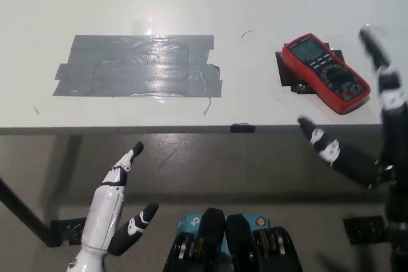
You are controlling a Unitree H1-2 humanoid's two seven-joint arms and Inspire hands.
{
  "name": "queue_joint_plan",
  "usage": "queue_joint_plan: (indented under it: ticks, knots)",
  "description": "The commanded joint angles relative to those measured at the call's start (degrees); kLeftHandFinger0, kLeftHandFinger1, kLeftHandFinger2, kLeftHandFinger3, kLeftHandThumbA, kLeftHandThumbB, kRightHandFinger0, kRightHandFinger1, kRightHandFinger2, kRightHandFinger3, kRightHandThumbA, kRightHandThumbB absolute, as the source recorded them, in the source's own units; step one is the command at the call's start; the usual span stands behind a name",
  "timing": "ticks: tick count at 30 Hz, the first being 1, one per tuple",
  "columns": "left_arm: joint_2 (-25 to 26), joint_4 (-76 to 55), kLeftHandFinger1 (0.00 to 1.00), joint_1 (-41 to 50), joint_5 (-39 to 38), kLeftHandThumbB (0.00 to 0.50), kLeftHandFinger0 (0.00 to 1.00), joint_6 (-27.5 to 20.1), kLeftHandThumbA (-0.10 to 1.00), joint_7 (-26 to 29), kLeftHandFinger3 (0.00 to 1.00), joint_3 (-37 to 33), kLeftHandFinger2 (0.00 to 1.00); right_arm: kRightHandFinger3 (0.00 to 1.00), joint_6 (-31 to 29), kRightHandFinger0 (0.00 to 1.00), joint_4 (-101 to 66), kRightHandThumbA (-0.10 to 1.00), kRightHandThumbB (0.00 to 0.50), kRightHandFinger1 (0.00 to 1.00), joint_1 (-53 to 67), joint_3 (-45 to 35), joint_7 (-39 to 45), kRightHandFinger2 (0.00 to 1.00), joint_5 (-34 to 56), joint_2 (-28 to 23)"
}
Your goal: The robot first picks the multimeter with right hand and then unfolds the black stand on the back of it using left hand
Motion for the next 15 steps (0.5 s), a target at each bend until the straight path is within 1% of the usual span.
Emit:
queue_joint_plan:
  ticks: [1,3,5,6,8,10,12,14,15]
  knots:
    - [-0.27,-2.0,1.0,-0.84,-1.94,0.154,1.0,1.98,1.0,-4.43,1.0,1.24,1.0,1.0,-2.87,1.0,5.15,0.77,0.282,1.0,1.13,0.07,1.35,1.0,-0.78,0.42]
    - [-0.54,-2.22,1.0,-0.97,-1.98,0.163,1.0,2.95,1.0,-5.34,1.0,1.55,1.0,1.0,-5.29,1.0,9.53,0.75,0.279,1.0,1.99,0.41,0.9,1.0,-1.77,0.07]
    - [-0.66,-2.26,1.0,-1.24,-1.88,0.164,1.0,3.76,1.0,-6.1,1.0,1.83,1.0,1.0,-6.13,1.0,11.58,0.74,0.268,1.0,2.64,0.75,1.25,1.0,-1.79,-0.09]
    - [-0.6,-1.88,1.0,-1.93,-2.25,0.163,1.0,4.22,1.0,-6.71,1.0,2.08,1.0,1.0,-6.07,1.0,12.48,0.73,0.261,1.0,2.98,1.13,1.91,1.0,-1.62,-0.3]
    - [-0.59,-1.8,1.0,-1.02,-3.17,0.149,1.0,4.68,1.0,-7.79,1.0,2.42,1.0,1.0,-7.26,1.0,13.81,0.73,0.268,1.0,4.49,1.76,2.23,1.0,-1.39,-0.23]
    - [-0.84,-0.14,1.0,-0.93,-4.43,0.127,1.0,3.99,1.0,-8.09,1.0,3.03,1.0,1.0,-7.92,1.0,15.55,0.7,0.274,1.0,5.25,2.07,2.82,1.0,0.03,0.1]
    - [-1.48,2.81,1.0,0.93,-7.0,0.122,1.0,1.79,1.0,-7.57,1.0,3.95,1.0,1.0,-8.25,1.0,16.88,0.7,0.282,1.0,6.96,3.05,3.48,1.0,0.72,0.68]
    - [-1.8,3.47,1.0,1.98,-8.01,0.14,1.0,2.11,1.0,-8.26,1.0,4.36,1.0,1.0,-8.79,1.0,17.55,0.72,0.29,1.0,7.62,3.44,3.78,1.0,0.73,0.75]
    - [-1.89,3.48,1.0,2.94,-9.15,0.165,1.0,2.61,1.0,-9.07,1.0,4.54,1.0,1.0,-8.65,1.0,17.84,0.74,0.297,1.0,7.86,3.73,4.16,1.0,0.79,0.78]
